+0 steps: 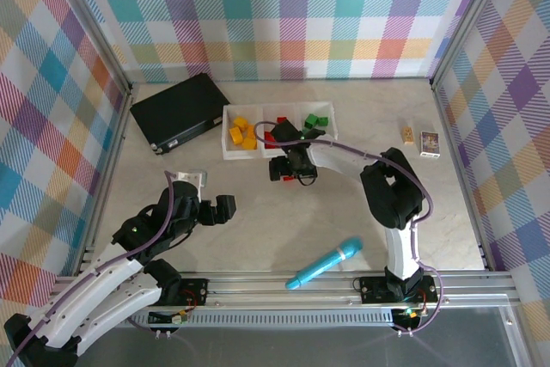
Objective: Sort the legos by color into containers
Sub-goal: Pick up the lego from the center of the table.
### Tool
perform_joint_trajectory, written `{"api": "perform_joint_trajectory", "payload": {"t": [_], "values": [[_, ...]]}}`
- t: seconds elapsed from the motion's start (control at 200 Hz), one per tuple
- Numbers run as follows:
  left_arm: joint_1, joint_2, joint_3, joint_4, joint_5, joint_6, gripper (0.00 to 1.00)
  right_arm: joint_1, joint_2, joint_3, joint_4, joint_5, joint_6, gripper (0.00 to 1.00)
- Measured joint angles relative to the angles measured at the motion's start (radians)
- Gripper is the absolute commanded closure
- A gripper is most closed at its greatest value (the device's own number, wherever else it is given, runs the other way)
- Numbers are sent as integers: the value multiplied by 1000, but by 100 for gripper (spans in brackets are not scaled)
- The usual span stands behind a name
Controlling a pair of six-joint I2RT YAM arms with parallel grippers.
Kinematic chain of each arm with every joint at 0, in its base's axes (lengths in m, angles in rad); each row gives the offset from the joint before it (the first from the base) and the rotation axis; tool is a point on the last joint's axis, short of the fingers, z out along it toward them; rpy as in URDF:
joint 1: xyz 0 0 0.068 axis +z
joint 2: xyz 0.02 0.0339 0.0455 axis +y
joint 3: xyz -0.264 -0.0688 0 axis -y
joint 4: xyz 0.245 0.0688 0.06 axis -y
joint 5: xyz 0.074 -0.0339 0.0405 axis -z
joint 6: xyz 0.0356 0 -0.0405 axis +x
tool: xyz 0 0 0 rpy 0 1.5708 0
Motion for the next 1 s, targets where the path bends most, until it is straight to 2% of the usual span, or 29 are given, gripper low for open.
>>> {"api": "perform_joint_trajectory", "payload": {"t": [0.19, 0.375, 0.75, 0.925, 1.0], "values": [[0, 4, 0, -7, 0, 0, 0, 11, 54, 58, -14, 15, -21, 32], [0, 13, -5, -6, 0, 0, 1, 16, 74, 80, -35, 31, -31, 41], [0, 32, -8, -6, 0, 0, 0, 20, 125, 121, -72, 68, -50, 48], [0, 34, -8, -6, -1, 1, 0, 20, 125, 130, -81, 86, -55, 60], [0, 35, -8, -6, -1, 1, 0, 20, 125, 132, -88, 95, -56, 70]]}}
